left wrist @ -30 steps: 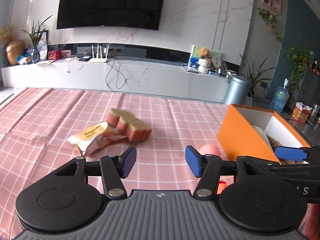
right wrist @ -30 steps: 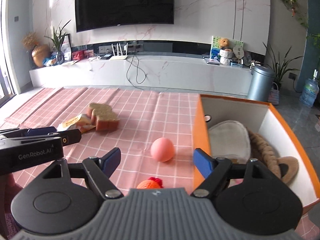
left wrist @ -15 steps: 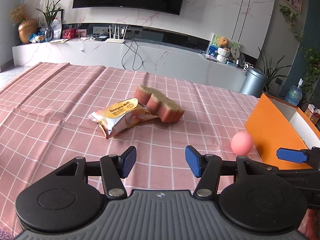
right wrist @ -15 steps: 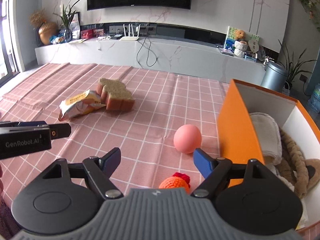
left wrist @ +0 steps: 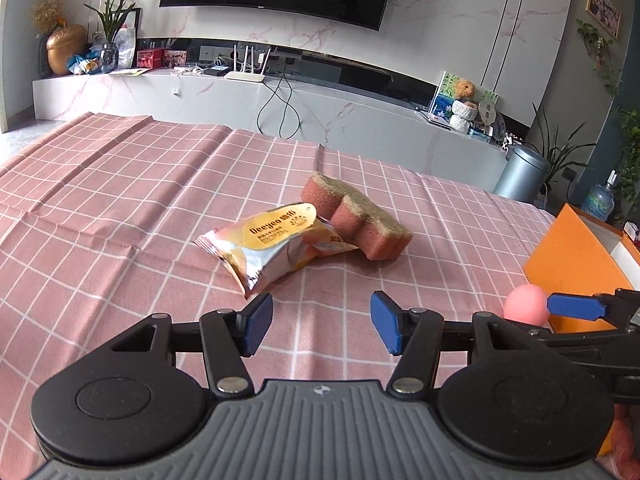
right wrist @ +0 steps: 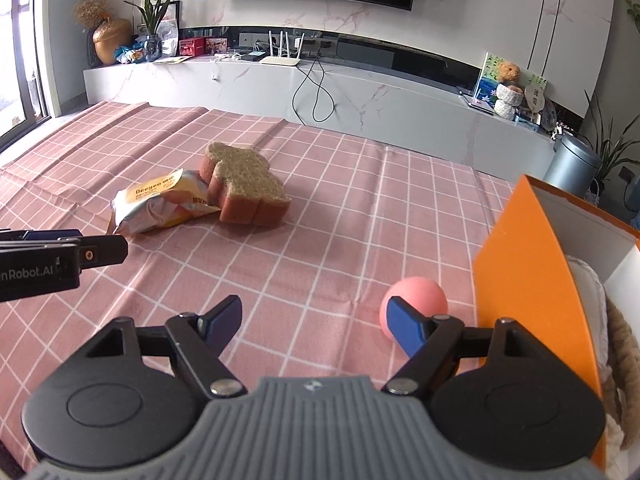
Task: Organize soft objects
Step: 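Move both tools back toward the wipes pack and bear-shaped sponge, then grasp the yellow Deeyeo wipes pack with the left tool while the right tool grasps the bear sponge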
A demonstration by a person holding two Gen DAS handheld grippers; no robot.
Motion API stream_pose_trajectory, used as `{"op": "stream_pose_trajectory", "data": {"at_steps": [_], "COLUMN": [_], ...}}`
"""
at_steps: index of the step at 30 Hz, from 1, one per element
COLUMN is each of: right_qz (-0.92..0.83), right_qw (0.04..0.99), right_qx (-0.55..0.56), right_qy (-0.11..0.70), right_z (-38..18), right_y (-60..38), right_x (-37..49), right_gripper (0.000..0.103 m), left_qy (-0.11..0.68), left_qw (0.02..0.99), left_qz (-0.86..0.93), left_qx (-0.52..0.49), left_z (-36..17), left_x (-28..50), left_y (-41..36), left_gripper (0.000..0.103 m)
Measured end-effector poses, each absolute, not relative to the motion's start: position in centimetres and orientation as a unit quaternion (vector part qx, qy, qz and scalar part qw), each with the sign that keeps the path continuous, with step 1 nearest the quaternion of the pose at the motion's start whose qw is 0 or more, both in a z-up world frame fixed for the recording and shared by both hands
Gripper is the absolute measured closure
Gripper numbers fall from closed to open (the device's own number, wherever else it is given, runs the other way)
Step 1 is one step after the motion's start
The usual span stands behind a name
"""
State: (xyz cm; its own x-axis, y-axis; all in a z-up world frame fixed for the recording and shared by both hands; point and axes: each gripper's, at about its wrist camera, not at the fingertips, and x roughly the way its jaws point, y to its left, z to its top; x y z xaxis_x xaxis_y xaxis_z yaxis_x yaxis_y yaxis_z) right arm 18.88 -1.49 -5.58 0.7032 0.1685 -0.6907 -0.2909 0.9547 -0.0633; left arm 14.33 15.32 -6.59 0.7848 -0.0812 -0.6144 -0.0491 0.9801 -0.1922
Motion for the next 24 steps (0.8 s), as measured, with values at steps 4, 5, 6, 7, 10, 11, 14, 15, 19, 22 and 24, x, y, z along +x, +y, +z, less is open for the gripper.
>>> {"op": "stream_pose_trajectory", "data": {"at_steps": [4,5,6,7,10,11,14,15,19,22,24], "right_qz": [0.131,0.133,0.134,0.134,0.138,0.140,0.142,0.143,0.148,0.152,0.159], "right_qw": [0.919,0.919,0.919,0.919,0.919,0.919,0.918,0.918,0.919,0.920,0.919], "right_qx": [-0.089,-0.088,-0.087,-0.086,-0.088,-0.089,-0.090,-0.090,-0.088,-0.087,-0.084], "right_qy": [0.361,0.361,0.361,0.361,0.359,0.359,0.360,0.360,0.354,0.349,0.350], "right_z": [-5.7,-5.8,-5.8,-5.9,-6.0,-6.0,-6.2,-6.1,-5.9,-5.6,-5.3], "right_y": [-0.4,-0.2,0.0,0.2,0.8,1.0,1.5,1.6,2.3,3.1,3.7], "right_x": [20.4,20.8,21.2,21.6,22.6,22.9,23.8,24.0,25.2,26.4,27.5], "right_gripper": [0.030,0.030,0.031,0.031,0.034,0.035,0.038,0.039,0.039,0.039,0.037], "left_qy": [0.324,0.321,0.320,0.320,0.316,0.314,0.309,0.307,0.308,0.308,0.315], "left_qw": [0.942,0.943,0.944,0.944,0.947,0.947,0.949,0.950,0.950,0.951,0.948], "left_qz": [-0.010,-0.011,-0.011,-0.009,-0.011,-0.013,-0.019,-0.020,-0.031,-0.033,-0.045], "left_qx": [-0.092,-0.089,-0.085,-0.080,-0.065,-0.062,-0.054,-0.052,-0.037,-0.012,0.006], "left_z": [-6.8,-6.8,-6.8,-6.8,-6.8,-6.8,-6.8,-6.9,-6.9,-7.0,-7.3], "left_x": [15.3,15.7,16.0,16.3,17.1,17.3,17.8,17.9,18.7,19.7,20.8], "left_y": [16.1,16.3,16.5,16.6,17.0,17.1,17.7,17.8,18.0,17.7,17.8], "left_gripper": [0.036,0.037,0.036,0.036,0.036,0.036,0.036,0.035,0.032,0.031,0.028]}}
